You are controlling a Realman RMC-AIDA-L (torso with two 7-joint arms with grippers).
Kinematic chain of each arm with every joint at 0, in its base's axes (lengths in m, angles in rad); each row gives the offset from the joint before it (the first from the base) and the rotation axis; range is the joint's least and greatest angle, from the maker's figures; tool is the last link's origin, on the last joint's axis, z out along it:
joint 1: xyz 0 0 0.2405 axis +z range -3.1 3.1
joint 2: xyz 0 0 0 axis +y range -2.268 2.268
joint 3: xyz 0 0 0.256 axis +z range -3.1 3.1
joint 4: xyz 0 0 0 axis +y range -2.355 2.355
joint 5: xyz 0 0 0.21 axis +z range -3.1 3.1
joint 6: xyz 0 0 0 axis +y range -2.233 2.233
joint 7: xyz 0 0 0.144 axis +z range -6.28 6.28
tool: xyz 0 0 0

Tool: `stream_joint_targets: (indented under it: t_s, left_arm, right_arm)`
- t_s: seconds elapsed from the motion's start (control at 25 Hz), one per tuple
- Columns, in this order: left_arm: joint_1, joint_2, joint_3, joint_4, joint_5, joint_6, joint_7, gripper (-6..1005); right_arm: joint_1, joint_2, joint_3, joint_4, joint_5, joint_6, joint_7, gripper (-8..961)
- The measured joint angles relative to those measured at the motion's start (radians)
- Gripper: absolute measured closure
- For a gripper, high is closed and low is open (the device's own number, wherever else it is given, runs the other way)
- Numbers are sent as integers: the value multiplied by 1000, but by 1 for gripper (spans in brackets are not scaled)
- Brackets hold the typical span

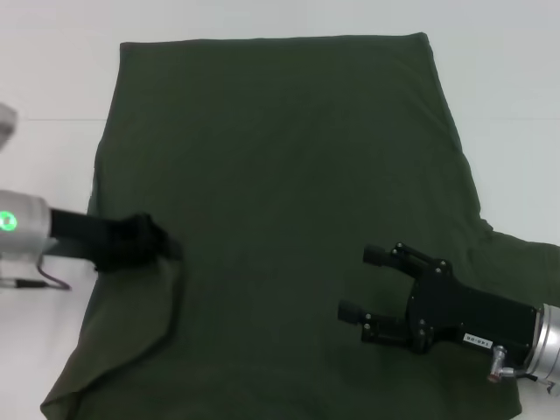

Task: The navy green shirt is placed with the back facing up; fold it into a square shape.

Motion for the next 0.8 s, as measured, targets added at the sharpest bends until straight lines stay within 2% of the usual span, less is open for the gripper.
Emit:
stream_joint_targets:
  t_s: [0.12,0.36,0.64,0.8]
  left_arm:
    - [12,-14,27,-16,0,-34,9,946]
    - [54,-17,5,-20,-48,-42,60,932]
    - [98,-22,4,-24,-171,-30,138,660]
    - [124,8,7,-39,-156,-6,79,525]
  right_arm:
    - [-2,0,0,1,0,0,0,10]
    - [-6,0,0,1,0,1,0,10]
    - [1,0,0,1,0,6,0,11]
    - [1,0,0,1,0,3,0,10]
